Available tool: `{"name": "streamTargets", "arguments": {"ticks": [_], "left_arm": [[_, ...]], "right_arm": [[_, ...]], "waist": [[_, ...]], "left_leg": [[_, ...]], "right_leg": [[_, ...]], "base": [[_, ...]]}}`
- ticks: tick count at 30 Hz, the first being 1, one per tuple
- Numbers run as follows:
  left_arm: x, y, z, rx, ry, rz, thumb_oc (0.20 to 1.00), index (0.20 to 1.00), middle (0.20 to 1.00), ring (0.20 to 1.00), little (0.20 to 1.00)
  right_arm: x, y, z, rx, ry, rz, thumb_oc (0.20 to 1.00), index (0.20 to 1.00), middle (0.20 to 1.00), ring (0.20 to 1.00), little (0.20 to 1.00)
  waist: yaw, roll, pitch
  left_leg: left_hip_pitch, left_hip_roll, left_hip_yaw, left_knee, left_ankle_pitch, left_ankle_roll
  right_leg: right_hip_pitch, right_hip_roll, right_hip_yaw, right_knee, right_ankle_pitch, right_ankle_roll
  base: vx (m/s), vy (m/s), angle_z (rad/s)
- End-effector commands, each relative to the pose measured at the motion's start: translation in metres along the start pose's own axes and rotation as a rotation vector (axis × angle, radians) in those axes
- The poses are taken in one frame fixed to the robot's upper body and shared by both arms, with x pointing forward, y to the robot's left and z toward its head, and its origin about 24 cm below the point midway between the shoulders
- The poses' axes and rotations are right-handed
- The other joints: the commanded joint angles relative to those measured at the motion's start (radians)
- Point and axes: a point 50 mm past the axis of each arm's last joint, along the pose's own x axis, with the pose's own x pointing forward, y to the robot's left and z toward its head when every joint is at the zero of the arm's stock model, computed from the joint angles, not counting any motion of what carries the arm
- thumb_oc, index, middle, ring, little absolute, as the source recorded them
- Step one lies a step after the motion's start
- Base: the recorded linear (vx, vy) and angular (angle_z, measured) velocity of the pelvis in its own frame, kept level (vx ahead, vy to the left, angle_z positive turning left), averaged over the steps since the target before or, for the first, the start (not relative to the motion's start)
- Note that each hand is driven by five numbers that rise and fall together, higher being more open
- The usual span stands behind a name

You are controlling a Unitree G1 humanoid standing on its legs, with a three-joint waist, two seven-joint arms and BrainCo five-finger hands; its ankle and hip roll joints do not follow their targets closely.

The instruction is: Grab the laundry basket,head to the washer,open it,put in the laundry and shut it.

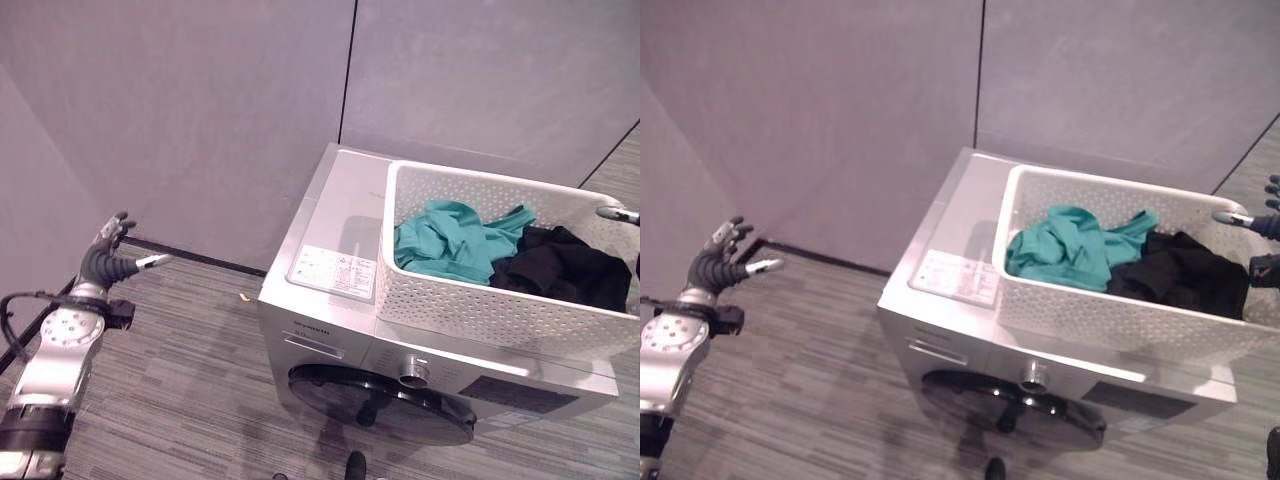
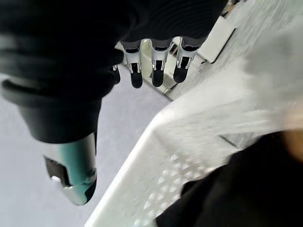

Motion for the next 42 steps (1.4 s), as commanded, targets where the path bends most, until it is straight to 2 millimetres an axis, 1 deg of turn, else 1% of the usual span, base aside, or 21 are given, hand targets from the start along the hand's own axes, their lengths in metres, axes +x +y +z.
{"name": "streamTargets", "arguments": {"ticks": [1,6,10,14,17,20,22,24,25,26,28,29,30,32,33,34,35,37,38,40,42], "left_arm": [[-0.002,0.017,0.013,0.001,-0.077,0.056,1.0,1.0,1.0,1.0,1.0],[-0.021,0.024,-0.017,-0.01,0.02,0.092,1.0,1.0,1.0,1.0,1.0],[-0.045,0.021,-0.049,-0.115,0.086,0.138,1.0,1.0,1.0,1.0,1.0],[-0.059,0.01,-0.068,-0.204,0.125,0.143,1.0,1.0,1.0,1.0,1.0],[-0.084,-0.015,-0.107,-0.334,0.27,0.139,1.0,1.0,1.0,1.0,1.0],[-0.095,-0.03,-0.128,-0.383,0.361,0.132,1.0,1.0,1.0,1.0,1.0],[-0.107,-0.062,-0.153,-0.44,0.502,0.051,1.0,1.0,1.0,1.0,1.0],[-0.118,-0.08,-0.167,-0.426,0.586,-0.02,1.0,1.0,1.0,1.0,1.0],[-0.117,-0.08,-0.167,-0.426,0.586,-0.02,1.0,1.0,1.0,1.0,1.0],[-0.132,-0.098,-0.18,-0.434,0.683,-0.077,1.0,1.0,1.0,1.0,1.0],[-0.152,-0.119,-0.198,-0.426,0.82,-0.134,1.0,1.0,1.0,1.0,1.0],[-0.152,-0.119,-0.198,-0.426,0.82,-0.134,1.0,1.0,1.0,1.0,1.0],[-0.171,-0.134,-0.211,-0.417,0.944,-0.169,1.0,1.0,1.0,1.0,1.0],[-0.171,-0.134,-0.211,-0.417,0.944,-0.168,1.0,1.0,1.0,1.0,1.0],[-0.18,-0.143,-0.217,-0.361,1.007,-0.207,1.0,1.0,1.0,1.0,1.0],[-0.18,-0.143,-0.217,-0.361,1.007,-0.207,1.0,1.0,1.0,1.0,1.0],[-0.178,-0.148,-0.219,-0.265,1.024,-0.26,1.0,1.0,1.0,1.0,1.0],[-0.171,-0.15,-0.217,-0.215,1.008,-0.277,1.0,1.0,1.0,1.0,1.0],[-0.171,-0.15,-0.217,-0.215,1.008,-0.276,1.0,1.0,1.0,1.0,1.0],[-0.163,-0.157,-0.211,-0.195,0.968,-0.307,1.0,1.0,1.0,1.0,1.0],[-0.16,-0.16,-0.209,-0.213,0.959,-0.301,1.0,1.0,1.0,1.0,1.0]], "right_arm": [[-0.008,-0.037,0.037,0.094,-0.221,-0.196,1.0,1.0,1.0,1.0,1.0],[-0.033,-0.052,0.021,0.124,-0.268,-0.321,1.0,1.0,1.0,1.0,1.0],[-0.067,-0.065,-0.008,0.107,-0.27,-0.433,1.0,1.0,1.0,1.0,1.0],[-0.084,-0.057,-0.031,0.167,-0.256,-0.434,1.0,1.0,1.0,1.0,1.0],[-0.106,-0.034,-0.069,0.22,-0.159,-0.391,1.0,1.0,1.0,1.0,1.0],[-0.116,-0.03,-0.083,0.236,-0.121,-0.388,1.0,1.0,1.0,1.0,1.0],[-0.117,-0.005,-0.105,0.231,-0.015,-0.27,1.0,1.0,1.0,1.0,1.0],[-0.123,0.015,-0.126,0.228,0.093,-0.139,1.0,1.0,1.0,1.0,1.0],[-0.123,0.015,-0.126,0.228,0.093,-0.139,1.0,1.0,1.0,1.0,1.0],[-0.132,0.039,-0.149,0.221,0.213,-0.013,1.0,1.0,1.0,1.0,1.0],[-0.144,0.076,-0.173,0.254,0.34,0.135,1.0,1.0,1.0,1.0,1.0],[-0.144,0.076,-0.173,0.254,0.34,0.136,1.0,1.0,1.0,1.0,1.0],[-0.169,0.12,-0.205,0.161,0.535,0.374,1.0,1.0,1.0,1.0,1.0],[-0.169,0.121,-0.205,0.162,0.534,0.375,1.0,1.0,1.0,1.0,1.0],[-0.188,0.155,-0.223,0.065,0.655,0.54,1.0,1.0,1.0,1.0,1.0],[-0.188,0.155,-0.223,0.065,0.655,0.54,1.0,1.0,1.0,1.0,1.0],[-0.214,0.179,-0.242,-0.075,0.786,0.683,1.0,1.0,1.0,1.0,1.0],[-0.234,0.195,-0.253,-0.17,0.87,0.775,1.0,1.0,1.0,1.0,1.0],[-0.234,0.196,-0.253,-0.17,0.869,0.776,1.0,1.0,1.0,1.0,1.0],[-0.264,0.22,-0.259,-0.233,0.934,0.907,1.0,1.0,1.0,1.0,1.0],[-0.264,0.227,-0.256,-0.242,0.92,0.924,1.0,1.0,1.0,1.0,1.0]], "waist": [[-0.004,0.036,-0.032],[-0.017,0.042,-0.034],[-0.027,0.043,-0.029],[-0.029,0.039,-0.025],[-0.036,0.036,-0.02],[-0.04,0.032,-0.019],[-0.045,0.029,-0.013],[-0.053,0.026,-0.008],[-0.053,0.026,-0.008],[-0.056,0.024,-0.002],[-0.059,0.02,-0.001],[-0.06,0.02,-0.001],[-0.053,0.02,0.005],[-0.055,0.018,0.003],[-0.044,0.019,0.0],[-0.045,0.019,0.0],[-0.028,0.023,0.0],[-0.01,0.026,-0.007],[-0.011,0.025,-0.006],[0.015,0.034,-0.009],[0.021,0.038,-0.01]], "left_leg": [[-0.015,0.078,0.013,0.006,-0.063,-0.013],[-0.014,0.074,0.016,0.005,-0.069,-0.009],[-0.022,0.066,0.018,0.005,-0.072,-0.004],[-0.025,0.063,0.026,0.005,-0.073,-0.002],[-0.028,0.061,0.033,0.005,-0.073,0.0],[-0.029,0.062,0.034,0.005,-0.073,0.0],[-0.033,0.062,0.038,0.006,-0.066,-0.003],[-0.037,0.061,0.04,0.005,-0.062,-0.005],[-0.037,0.061,0.04,0.005,-0.062,-0.005],[-0.038,0.063,0.044,0.005,-0.058,-0.007],[-0.04,0.064,0.048,0.005,-0.053,-0.009],[-0.041,0.064,0.048,0.005,-0.053,-0.009],[-0.041,0.069,0.047,0.005,-0.046,-0.013],[-0.045,0.068,0.046,0.005,-0.043,-0.012],[-0.049,0.069,0.041,0.005,-0.039,-0.014],[-0.049,0.069,0.041,0.005,-0.039,-0.014],[-0.05,0.072,0.032,0.005,-0.035,-0.018],[-0.06,0.072,0.018,0.005,-0.028,-0.02],[-0.06,0.072,0.017,0.005,-0.028,-0.02],[-0.066,0.075,0.001,0.005,-0.022,-0.024],[-0.07,0.076,-0.006,0.005,-0.018,-0.025]], "right_leg": [[0.079,-0.089,-0.082,0.009,-0.122,0.082],[0.077,-0.093,-0.079,0.009,-0.123,0.084],[0.067,-0.1,-0.076,0.009,-0.118,0.087],[0.061,-0.103,-0.073,0.009,-0.115,0.087],[0.054,-0.108,-0.073,0.009,-0.115,0.087],[0.055,-0.109,-0.076,0.009,-0.117,0.086],[0.053,-0.111,-0.08,0.009,-0.114,0.086],[0.049,-0.112,-0.082,0.009,-0.112,0.086],[0.049,-0.112,-0.083,0.009,-0.112,0.086],[0.046,-0.112,-0.084,0.009,-0.11,0.085],[0.043,-0.112,-0.084,0.009,-0.108,0.084],[0.042,-0.112,-0.084,0.009,-0.108,0.084],[0.042,-0.108,-0.082,0.009,-0.109,0.079],[0.038,-0.11,-0.082,0.009,-0.108,0.08],[0.036,-0.109,-0.083,0.009,-0.111,0.077],[0.036,-0.109,-0.083,0.009,-0.111,0.077],[0.041,-0.107,-0.09,0.009,-0.117,0.073],[0.04,-0.109,-0.103,0.009,-0.121,0.071],[0.04,-0.109,-0.104,0.009,-0.121,0.071],[0.051,-0.113,-0.128,0.009,-0.129,0.07],[0.053,-0.113,-0.135,0.009,-0.133,0.068]], "base": [[0.0,0.03,0.03],[0.03,0.008,0.01],[0.0,0.0,0.0],[-0.01,-0.007,-0.1],[-0.01,-0.007,-0.12],[0.0,-0.012,-0.04],[-0.02,-0.012,0.02],[-0.02,-0.007,0.01],[-0.04,-0.012,0.02],[-0.03,-0.018,0.03],[-0.02,-0.014,0.02],[-0.02,-0.045,0.0],[-0.02,-0.032,-0.06],[-0.01,-0.028,-0.18],[0.0,-0.025,-0.23],[0.01,-0.064,-0.23],[0.01,-0.053,-0.12],[0.01,-0.054,-0.04],[0.01,-0.04,-0.01],[0.01,-0.061,0.0],[0.0,-0.041,0.22]]}}
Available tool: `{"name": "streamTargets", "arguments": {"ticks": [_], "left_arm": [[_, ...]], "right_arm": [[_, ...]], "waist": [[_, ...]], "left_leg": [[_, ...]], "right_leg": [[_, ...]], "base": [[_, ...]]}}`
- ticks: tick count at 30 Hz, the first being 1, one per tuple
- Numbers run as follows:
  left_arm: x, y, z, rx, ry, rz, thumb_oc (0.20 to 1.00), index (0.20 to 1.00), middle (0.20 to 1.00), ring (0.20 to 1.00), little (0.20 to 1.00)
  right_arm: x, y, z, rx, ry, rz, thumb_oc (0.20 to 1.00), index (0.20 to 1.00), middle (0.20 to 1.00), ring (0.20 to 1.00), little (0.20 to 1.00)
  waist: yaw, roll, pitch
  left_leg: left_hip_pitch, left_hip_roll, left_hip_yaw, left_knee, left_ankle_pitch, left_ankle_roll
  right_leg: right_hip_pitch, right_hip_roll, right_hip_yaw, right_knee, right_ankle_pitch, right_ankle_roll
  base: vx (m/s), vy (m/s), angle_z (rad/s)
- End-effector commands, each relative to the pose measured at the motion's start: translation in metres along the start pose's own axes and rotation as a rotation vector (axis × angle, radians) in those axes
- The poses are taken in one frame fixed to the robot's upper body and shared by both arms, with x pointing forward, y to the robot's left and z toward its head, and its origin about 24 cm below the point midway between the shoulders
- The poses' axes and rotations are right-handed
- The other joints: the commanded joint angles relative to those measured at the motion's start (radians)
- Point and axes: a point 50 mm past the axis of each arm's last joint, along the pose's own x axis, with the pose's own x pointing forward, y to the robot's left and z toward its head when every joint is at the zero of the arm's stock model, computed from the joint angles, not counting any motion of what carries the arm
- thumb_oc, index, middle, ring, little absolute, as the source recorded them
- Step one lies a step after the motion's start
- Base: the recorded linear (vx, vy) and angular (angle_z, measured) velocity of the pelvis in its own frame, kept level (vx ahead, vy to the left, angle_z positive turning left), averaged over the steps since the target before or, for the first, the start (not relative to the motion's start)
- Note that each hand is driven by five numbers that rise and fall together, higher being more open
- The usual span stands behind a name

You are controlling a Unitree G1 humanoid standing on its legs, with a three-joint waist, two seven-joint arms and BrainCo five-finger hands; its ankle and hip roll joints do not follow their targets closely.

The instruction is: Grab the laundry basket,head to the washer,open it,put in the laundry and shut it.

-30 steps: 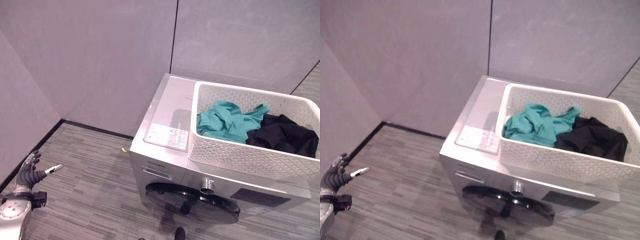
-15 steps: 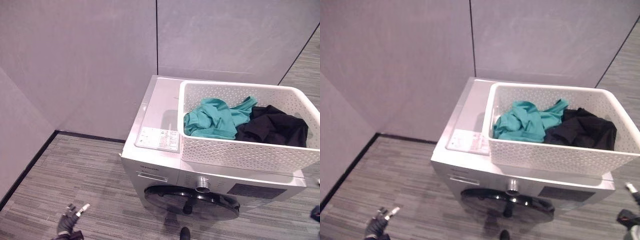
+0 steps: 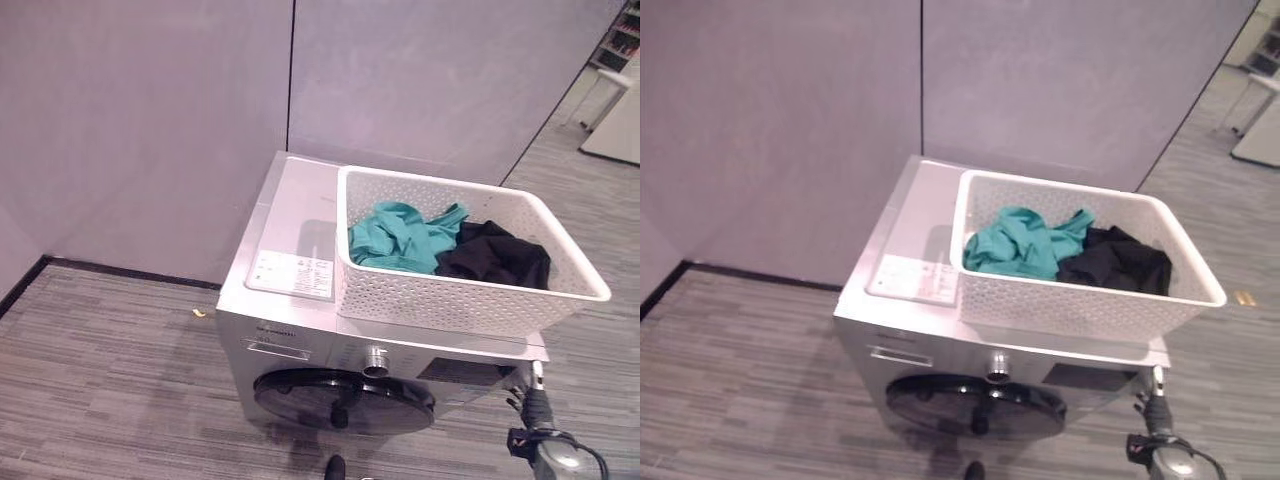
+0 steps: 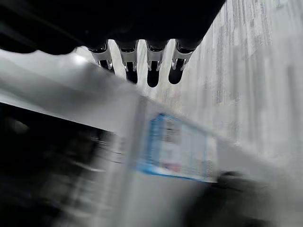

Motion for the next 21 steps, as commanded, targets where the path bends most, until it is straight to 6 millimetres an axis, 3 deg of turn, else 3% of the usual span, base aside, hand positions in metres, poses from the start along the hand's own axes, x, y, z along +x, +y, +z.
{"name": "streamTargets", "arguments": {"ticks": [1,6,12,15,20,21], "left_arm": [[0.004,-0.01,0.018,-0.008,-0.071,-0.005,1.0,1.0,1.0,1.0,1.0],[0.006,-0.012,0.018,0.003,-0.058,0.007,1.0,1.0,1.0,1.0,1.0],[0.006,-0.01,0.02,-0.01,-0.061,0.019,1.0,1.0,1.0,1.0,1.0],[0.005,-0.003,0.021,-0.007,-0.07,0.031,1.0,1.0,1.0,1.0,1.0],[0.003,0.013,0.014,0.028,-0.034,0.063,1.0,1.0,1.0,1.0,1.0],[0.003,0.012,0.014,0.029,-0.034,0.062,1.0,1.0,1.0,1.0,1.0]], "right_arm": [[-0.002,0.076,-0.031,-0.221,0.208,0.283,1.0,1.0,1.0,1.0,1.0],[0.0,0.083,-0.02,-0.288,0.169,0.301,1.0,1.0,1.0,1.0,1.0],[-0.004,0.083,-0.031,-0.426,0.202,0.318,1.0,1.0,1.0,1.0,1.0],[0.0,0.071,-0.015,-0.44,0.132,0.279,1.0,1.0,1.0,1.0,1.0],[-0.003,0.034,0.04,-0.542,-0.102,0.173,1.0,1.0,1.0,1.0,1.0],[-0.003,0.033,0.04,-0.541,-0.101,0.172,1.0,1.0,1.0,1.0,1.0]], "waist": [[0.09,0.112,0.035],[0.091,0.117,0.033],[0.099,0.099,0.036],[0.09,0.087,0.044],[0.062,0.065,0.046],[0.064,0.066,0.046]], "left_leg": [[-0.05,0.045,-0.035,0.011,0.005,-0.016],[-0.057,0.044,-0.042,0.011,0.012,-0.019],[-0.059,0.025,-0.016,0.021,-0.005,-0.001],[-0.068,0.012,-0.011,0.041,-0.018,0.01],[-0.062,0.0,0.005,0.045,-0.035,0.026],[-0.062,0.0,0.006,0.045,-0.035,0.026]], "right_leg": [[0.079,-0.105,-0.004,0.009,-0.123,0.08],[0.082,-0.107,-0.016,0.009,-0.127,0.078],[0.062,-0.126,0.007,0.009,-0.096,0.094],[0.057,-0.138,0.022,0.009,-0.085,0.1],[0.044,-0.148,0.052,0.009,-0.07,0.108],[0.044,-0.148,0.053,0.009,-0.07,0.108]], "base": [[0.0,-0.028,0.46],[-0.01,-0.006,0.25],[0.0,0.079,0.03],[-0.02,0.08,-0.22],[-0.01,0.047,-0.09],[0.01,0.035,-0.3]]}}
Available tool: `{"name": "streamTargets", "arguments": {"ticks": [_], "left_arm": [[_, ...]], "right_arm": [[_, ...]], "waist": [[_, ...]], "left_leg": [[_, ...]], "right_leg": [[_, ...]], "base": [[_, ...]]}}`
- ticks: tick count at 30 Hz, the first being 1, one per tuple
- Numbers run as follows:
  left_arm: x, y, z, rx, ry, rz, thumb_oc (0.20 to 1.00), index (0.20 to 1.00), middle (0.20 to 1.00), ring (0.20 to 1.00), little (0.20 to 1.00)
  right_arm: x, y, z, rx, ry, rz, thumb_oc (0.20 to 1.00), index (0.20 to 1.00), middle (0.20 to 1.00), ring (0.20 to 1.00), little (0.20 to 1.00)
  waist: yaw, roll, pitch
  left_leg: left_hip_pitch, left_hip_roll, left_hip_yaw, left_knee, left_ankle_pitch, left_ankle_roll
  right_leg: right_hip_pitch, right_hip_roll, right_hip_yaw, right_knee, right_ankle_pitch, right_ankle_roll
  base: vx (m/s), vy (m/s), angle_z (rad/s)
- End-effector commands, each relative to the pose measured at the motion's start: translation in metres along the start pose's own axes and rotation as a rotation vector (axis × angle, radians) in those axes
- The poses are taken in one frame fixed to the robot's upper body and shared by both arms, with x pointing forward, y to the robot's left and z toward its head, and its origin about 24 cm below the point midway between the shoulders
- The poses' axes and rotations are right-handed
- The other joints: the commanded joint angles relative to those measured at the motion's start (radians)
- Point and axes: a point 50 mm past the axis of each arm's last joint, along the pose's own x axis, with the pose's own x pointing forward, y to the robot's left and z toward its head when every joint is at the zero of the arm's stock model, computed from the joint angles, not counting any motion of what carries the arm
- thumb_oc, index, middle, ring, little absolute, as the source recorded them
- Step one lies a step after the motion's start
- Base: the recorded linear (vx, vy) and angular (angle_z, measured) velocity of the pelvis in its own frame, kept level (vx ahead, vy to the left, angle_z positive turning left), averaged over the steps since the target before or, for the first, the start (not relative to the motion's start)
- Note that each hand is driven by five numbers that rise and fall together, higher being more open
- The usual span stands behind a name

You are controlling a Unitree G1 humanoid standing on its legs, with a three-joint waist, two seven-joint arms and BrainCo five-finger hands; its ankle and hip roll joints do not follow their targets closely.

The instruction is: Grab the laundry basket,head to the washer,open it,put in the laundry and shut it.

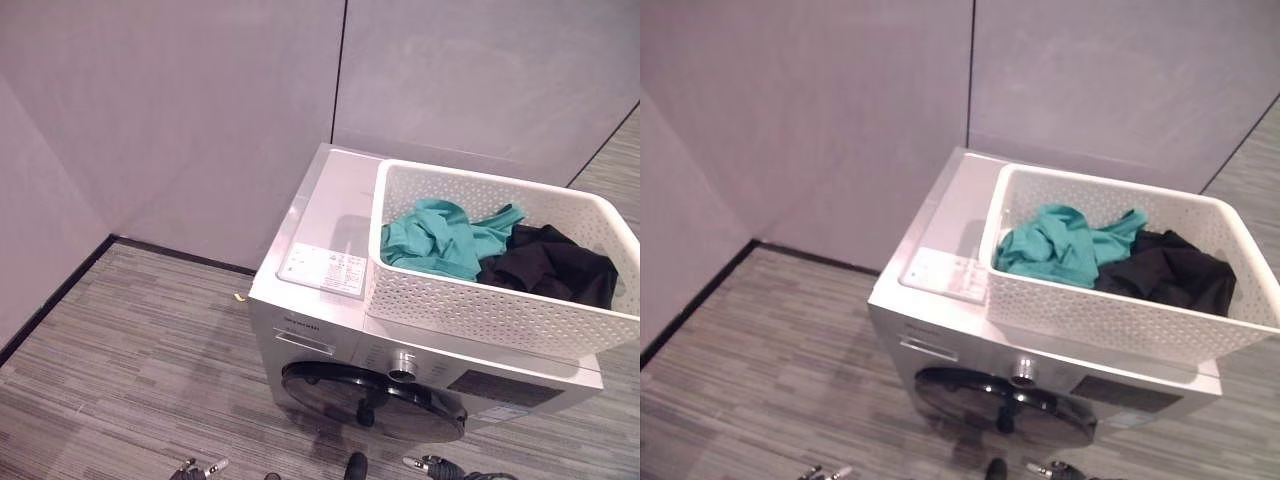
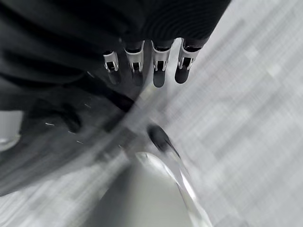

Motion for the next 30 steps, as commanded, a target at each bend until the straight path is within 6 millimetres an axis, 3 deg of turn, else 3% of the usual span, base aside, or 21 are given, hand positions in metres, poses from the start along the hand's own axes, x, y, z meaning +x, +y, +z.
{"name": "streamTargets", "arguments": {"ticks": [1,4,5,6,9,14,19,24,30], "left_arm": [[0.0,0.014,-0.001,0.036,0.019,0.017,1.0,1.0,1.0,1.0,1.0],[-0.002,0.018,-0.008,0.003,0.037,0.018,1.0,1.0,1.0,1.0,1.0],[-0.002,0.017,-0.008,0.004,0.037,0.017,1.0,1.0,1.0,1.0,1.0],[-0.003,0.016,-0.009,-0.007,0.032,0.009,1.0,1.0,1.0,1.0,1.0],[-0.003,0.01,-0.009,-0.019,0.024,-0.008,1.0,1.0,1.0,1.0,1.0],[-0.002,0.006,-0.005,-0.049,0.002,-0.023,1.0,1.0,1.0,1.0,1.0],[-0.002,-0.001,0.004,-0.01,-0.035,-0.06,1.0,1.0,1.0,1.0,1.0],[-0.002,0.002,0.008,-0.002,-0.054,-0.059,1.0,1.0,1.0,1.0,1.0],[-0.001,-0.002,0.03,-0.014,-0.14,-0.072,1.0,1.0,1.0,1.0,1.0]], "right_arm": [[-0.021,-0.064,0.013,-0.092,-0.085,-0.178,1.0,1.0,1.0,1.0,1.0],[-0.044,-0.095,0.003,-0.105,-0.073,-0.323,1.0,1.0,1.0,1.0,1.0],[-0.045,-0.095,0.002,-0.105,-0.071,-0.324,1.0,1.0,1.0,1.0,1.0],[-0.057,-0.116,0.004,-0.119,-0.076,-0.426,1.0,1.0,1.0,1.0,1.0],[-0.061,-0.132,0.012,-0.097,-0.103,-0.51,1.0,1.0,1.0,1.0,1.0],[-0.058,-0.134,0.027,-0.12,-0.145,-0.504,1.0,1.0,1.0,1.0,1.0],[-0.043,-0.127,0.06,-0.155,-0.242,-0.433,1.0,1.0,1.0,1.0,1.0],[-0.041,-0.129,0.074,-0.15,-0.292,-0.44,1.0,1.0,1.0,1.0,1.0],[-0.028,-0.119,0.092,-0.101,-0.342,-0.406,1.0,1.0,1.0,1.0,1.0]], "waist": [[-0.008,0.006,0.015],[-0.023,0.003,0.008],[-0.022,0.004,0.008],[-0.032,0.007,0.004],[-0.033,0.013,-0.001],[-0.027,0.017,0.003],[-0.012,0.029,0.02],[-0.007,0.044,0.028],[0.012,0.062,0.062]], "left_leg": [[-0.024,0.009,-0.01,0.029,-0.057,0.042],[-0.01,0.011,-0.007,0.015,-0.059,0.044],[-0.009,0.011,-0.007,0.014,-0.059,0.044],[0.002,0.013,-0.003,0.005,-0.06,0.044],[0.009,0.018,0.005,0.001,-0.063,0.041],[0.014,0.026,0.007,0.001,-0.064,0.037],[0.004,0.036,-0.002,0.001,-0.053,0.025],[-0.026,0.037,-0.028,0.001,-0.039,0.018],[-0.102,0.031,-0.08,0.002,-0.008,0.014]], "right_leg": [[0.071,-0.135,0.061,0.011,-0.084,0.103],[0.074,-0.133,0.06,0.01,-0.087,0.106],[0.075,-0.133,0.06,0.01,-0.087,0.106],[0.075,-0.131,0.063,0.009,-0.087,0.108],[0.074,-0.129,0.066,0.009,-0.089,0.109],[0.074,-0.122,0.066,0.009,-0.097,0.105],[0.069,-0.111,0.067,0.009,-0.111,0.098],[0.058,-0.108,0.055,0.009,-0.12,0.091],[0.016,-0.111,0.029,0.009,-0.121,0.084]], "base": [[0.02,0.023,-0.31],[0.01,0.007,-0.07],[0.04,-0.002,-0.04],[0.03,0.001,-0.08],[0.02,-0.005,-0.08],[0.01,-0.03,-0.02],[0.01,-0.045,0.0],[0.01,-0.034,0.06],[-0.05,-0.032,0.25]]}}
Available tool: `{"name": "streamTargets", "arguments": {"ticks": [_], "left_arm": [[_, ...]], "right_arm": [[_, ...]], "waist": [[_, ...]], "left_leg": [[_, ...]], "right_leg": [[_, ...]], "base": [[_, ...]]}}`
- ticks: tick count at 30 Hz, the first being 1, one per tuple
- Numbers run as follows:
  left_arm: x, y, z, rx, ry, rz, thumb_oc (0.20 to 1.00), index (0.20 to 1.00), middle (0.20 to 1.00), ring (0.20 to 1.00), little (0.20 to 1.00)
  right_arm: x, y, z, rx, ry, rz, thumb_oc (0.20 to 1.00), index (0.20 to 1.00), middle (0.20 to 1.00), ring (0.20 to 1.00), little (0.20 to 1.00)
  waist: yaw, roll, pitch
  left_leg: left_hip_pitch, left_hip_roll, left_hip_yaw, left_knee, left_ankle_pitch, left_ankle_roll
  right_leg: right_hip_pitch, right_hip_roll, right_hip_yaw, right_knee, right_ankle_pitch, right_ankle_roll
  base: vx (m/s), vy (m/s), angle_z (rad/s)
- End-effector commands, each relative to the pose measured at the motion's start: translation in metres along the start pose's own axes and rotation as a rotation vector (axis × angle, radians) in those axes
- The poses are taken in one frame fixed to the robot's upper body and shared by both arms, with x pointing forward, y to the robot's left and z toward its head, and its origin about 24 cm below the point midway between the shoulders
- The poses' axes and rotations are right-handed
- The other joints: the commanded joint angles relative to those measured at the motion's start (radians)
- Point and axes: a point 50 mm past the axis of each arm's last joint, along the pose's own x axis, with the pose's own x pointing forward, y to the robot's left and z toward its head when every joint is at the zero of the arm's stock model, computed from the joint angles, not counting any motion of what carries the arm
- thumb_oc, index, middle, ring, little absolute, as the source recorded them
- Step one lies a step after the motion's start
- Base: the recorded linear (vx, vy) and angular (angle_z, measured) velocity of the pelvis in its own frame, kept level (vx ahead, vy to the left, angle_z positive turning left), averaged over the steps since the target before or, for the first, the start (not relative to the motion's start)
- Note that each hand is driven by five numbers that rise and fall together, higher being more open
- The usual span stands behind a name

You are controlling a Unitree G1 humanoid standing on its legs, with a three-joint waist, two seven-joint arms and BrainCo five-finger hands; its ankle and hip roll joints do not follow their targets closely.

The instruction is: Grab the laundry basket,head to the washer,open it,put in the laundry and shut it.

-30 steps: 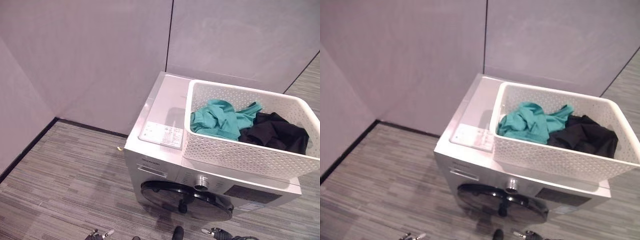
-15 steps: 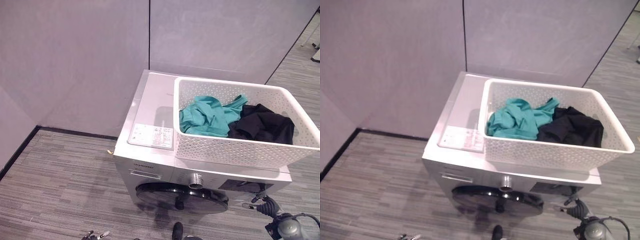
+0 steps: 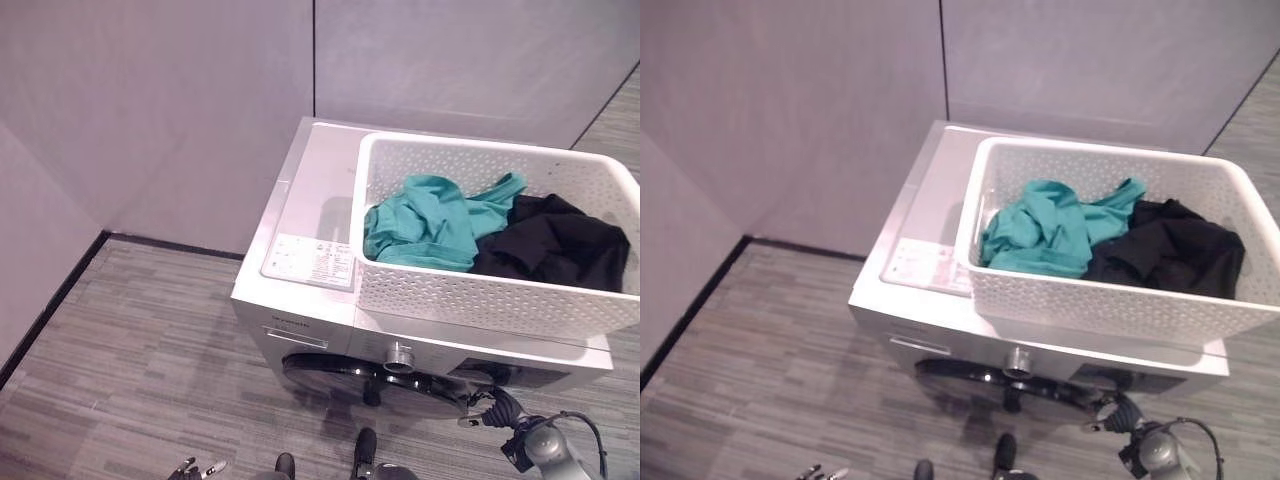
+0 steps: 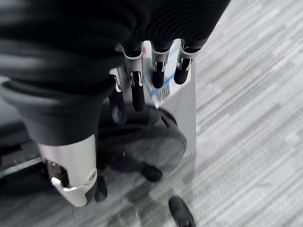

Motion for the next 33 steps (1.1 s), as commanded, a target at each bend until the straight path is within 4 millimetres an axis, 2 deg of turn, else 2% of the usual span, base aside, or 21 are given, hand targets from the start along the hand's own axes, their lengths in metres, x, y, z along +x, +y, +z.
{"name": "streamTargets", "arguments": {"ticks": [1,7,9,13,16,17,18,19,20,21,22,23,24,25,26,28,29,30,31,32,33], "left_arm": [[0.007,0.001,0.031,0.025,-0.091,-0.004,1.0,1.0,1.0,1.0,1.0],[0.011,-0.004,0.046,0.04,-0.127,-0.008,1.0,1.0,1.0,1.0,1.0],[0.013,-0.008,0.051,0.049,-0.137,-0.005,1.0,1.0,1.0,1.0,1.0],[0.013,-0.014,0.053,0.045,-0.152,-0.014,1.0,1.0,1.0,1.0,1.0],[0.014,-0.038,0.072,0.031,-0.228,-0.081,1.0,1.0,1.0,1.0,1.0],[0.014,-0.045,0.08,0.031,-0.254,-0.099,1.0,1.0,1.0,1.0,1.0],[0.014,-0.051,0.091,0.03,-0.292,-0.116,1.0,1.0,1.0,1.0,1.0],[0.014,-0.051,0.092,0.03,-0.293,-0.116,1.0,1.0,1.0,1.0,1.0],[0.013,-0.06,0.106,0.031,-0.342,-0.144,1.0,1.0,1.0,1.0,1.0],[0.011,-0.065,0.11,0.064,-0.364,-0.171,1.0,1.0,1.0,1.0,1.0],[0.011,-0.065,0.109,0.064,-0.363,-0.172,1.0,1.0,1.0,1.0,1.0],[0.008,-0.07,0.11,0.126,-0.377,-0.217,1.0,1.0,1.0,1.0,1.0],[0.007,-0.07,0.106,0.141,-0.367,-0.226,1.0,1.0,1.0,1.0,1.0],[0.007,-0.071,0.105,0.142,-0.365,-0.226,1.0,1.0,1.0,1.0,1.0],[0.007,-0.072,0.1,0.158,-0.35,-0.237,1.0,1.0,1.0,1.0,1.0],[0.006,-0.074,0.098,0.166,-0.346,-0.241,1.0,1.0,1.0,1.0,1.0],[0.005,-0.086,0.101,0.234,-0.366,-0.279,1.0,1.0,1.0,1.0,1.0],[0.005,-0.086,0.101,0.234,-0.365,-0.28,1.0,1.0,1.0,1.0,1.0],[0.003,-0.091,0.103,0.261,-0.374,-0.305,1.0,1.0,1.0,1.0,1.0],[0.0,-0.095,0.11,0.285,-0.405,-0.332,1.0,1.0,1.0,1.0,1.0],[0.0,-0.095,0.11,0.285,-0.405,-0.332,1.0,1.0,1.0,1.0,1.0]], "right_arm": [[0.016,-0.04,0.072,0.027,-0.263,-0.158,1.0,1.0,1.0,1.0,1.0],[0.021,-0.029,0.096,0.024,-0.337,-0.12,1.0,1.0,1.0,1.0,1.0],[0.026,-0.014,0.108,-0.009,-0.361,-0.071,1.0,1.0,1.0,1.0,1.0],[0.029,-0.002,0.122,-0.049,-0.396,-0.026,1.0,1.0,1.0,1.0,1.0],[0.034,0.002,0.137,-0.021,-0.425,-0.034,1.0,1.0,1.0,1.0,1.0],[0.034,0.0,0.141,-0.013,-0.433,-0.048,1.0,1.0,1.0,1.0,1.0],[0.035,-0.003,0.144,0.0,-0.438,-0.066,1.0,1.0,1.0,1.0,1.0],[0.035,-0.003,0.144,0.0,-0.439,-0.066,1.0,1.0,1.0,1.0,1.0],[0.036,-0.006,0.142,0.012,-0.429,-0.075,1.0,1.0,1.0,1.0,1.0],[0.036,-0.006,0.137,0.016,-0.418,-0.073,1.0,1.0,1.0,1.0,1.0],[0.036,-0.006,0.136,0.016,-0.416,-0.072,1.0,1.0,1.0,1.0,1.0],[0.035,-0.005,0.128,0.044,-0.399,-0.066,1.0,1.0,1.0,1.0,1.0],[0.034,-0.005,0.122,0.061,-0.384,-0.068,1.0,1.0,1.0,1.0,1.0],[0.034,-0.005,0.121,0.062,-0.382,-0.067,1.0,1.0,1.0,1.0,1.0],[0.031,-0.004,0.104,0.124,-0.34,-0.068,1.0,1.0,1.0,1.0,1.0],[0.031,-0.003,0.096,0.145,-0.32,-0.066,1.0,1.0,1.0,1.0,1.0],[0.028,-0.008,0.085,0.18,-0.292,-0.097,1.0,1.0,1.0,1.0,1.0],[0.028,-0.008,0.084,0.18,-0.291,-0.097,1.0,1.0,1.0,1.0,1.0],[0.027,-0.01,0.08,0.19,-0.278,-0.108,1.0,1.0,1.0,1.0,1.0],[0.025,-0.017,0.071,0.206,-0.248,-0.149,1.0,1.0,1.0,1.0,1.0],[0.025,-0.017,0.071,0.206,-0.248,-0.149,1.0,1.0,1.0,1.0,1.0]], "waist": [[0.037,-0.012,0.002],[0.04,-0.001,0.022],[0.046,0.002,0.021],[0.061,0.003,0.03],[0.094,0.004,0.051],[0.091,-0.001,0.056],[0.089,-0.011,0.074],[0.088,-0.012,0.073],[0.067,-0.039,0.084],[0.051,-0.043,0.076],[0.054,-0.039,0.078],[0.034,-0.042,0.071],[0.024,-0.038,0.063],[0.024,-0.035,0.064],[-0.007,-0.028,0.032],[-0.015,-0.015,0.017],[-0.044,-0.013,-0.009],[-0.042,-0.014,-0.008],[-0.052,-0.013,-0.012],[-0.052,-0.021,-0.004],[-0.052,-0.021,-0.004]], "left_leg": [[-0.067,0.019,-0.055,0.009,-0.013,0.016],[-0.132,0.019,-0.085,0.016,0.012,0.009],[-0.145,0.029,-0.097,0.016,0.025,0.001],[-0.146,0.048,-0.111,0.021,0.039,-0.009],[-0.201,0.081,-0.149,0.008,0.118,-0.06],[-0.234,0.08,-0.148,0.01,0.133,-0.062],[-0.244,0.081,-0.113,0.029,0.118,-0.057],[-0.249,0.079,-0.114,0.031,0.12,-0.056],[-0.257,0.103,-0.024,0.188,0.019,-0.035],[-0.217,0.142,0.013,0.277,-0.018,-0.04],[-0.218,0.148,0.012,0.291,-0.03,-0.042],[-0.172,0.198,0.033,0.428,-0.024,-0.036],[-0.144,0.219,0.023,0.471,-0.018,-0.042],[-0.143,0.222,0.022,0.473,-0.019,-0.043],[-0.051,0.243,-0.012,0.475,0.008,-0.066],[0.009,0.24,-0.022,0.414,0.004,-0.075],[0.068,0.203,-0.011,0.287,-0.082,-0.074],[0.07,0.202,-0.01,0.285,-0.082,-0.073],[0.086,0.186,0.013,0.235,-0.125,-0.068],[0.101,0.126,0.023,0.169,-0.203,-0.04],[0.101,0.126,0.023,0.169,-0.203,-0.04]], "right_leg": [[0.04,-0.119,0.049,0.009,-0.117,0.09],[0.0,-0.114,0.053,0.009,-0.118,0.079],[-0.005,-0.099,0.07,0.009,-0.129,0.069],[0.005,-0.071,0.094,0.009,-0.147,0.056],[0.002,-0.044,0.044,0.009,-0.19,0.043],[-0.011,-0.049,0.032,0.009,-0.188,0.043],[-0.022,-0.058,0.027,0.009,-0.178,0.042],[-0.025,-0.06,0.026,0.009,-0.176,0.043],[-0.057,-0.091,0.006,0.009,-0.15,0.04],[-0.056,-0.093,0.009,0.009,-0.158,0.041],[-0.051,-0.088,0.01,0.009,-0.16,0.041],[-0.051,-0.096,0.002,0.009,-0.159,0.032],[-0.048,-0.096,0.002,0.009,-0.156,0.031],[-0.046,-0.094,0.001,0.009,-0.157,0.03],[-0.057,-0.107,0.007,0.009,-0.139,0.039],[-0.06,-0.106,0.011,0.009,-0.13,0.051],[-0.095,-0.151,0.011,0.009,-0.072,0.087],[-0.095,-0.152,0.013,0.009,-0.071,0.088],[-0.103,-0.181,0.005,0.009,-0.042,0.104],[-0.12,-0.253,-0.013,0.009,0.02,0.145],[-0.12,-0.253,-0.012,0.009,0.02,0.145]], "base": [[-0.07,-0.026,0.14],[-0.07,-0.047,0.27],[-0.02,-0.084,0.04],[-0.06,-0.123,0.03],[-0.24,-0.136,0.16],[-0.34,-0.06,0.52],[-0.23,-0.007,0.82],[-0.35,-0.024,0.82],[-0.24,-0.012,0.62],[-0.22,-0.018,0.58],[-0.09,0.094,0.47],[-0.12,0.169,0.49],[-0.12,0.169,0.16],[-0.12,0.34,0.07],[-0.1,0.37,0.06],[-0.15,0.392,0.22],[-0.18,0.306,0.19],[-0.26,0.447,0.38],[-0.28,0.475,1.1],[-0.28,0.473,1.4],[-0.31,0.615,1.58]]}}
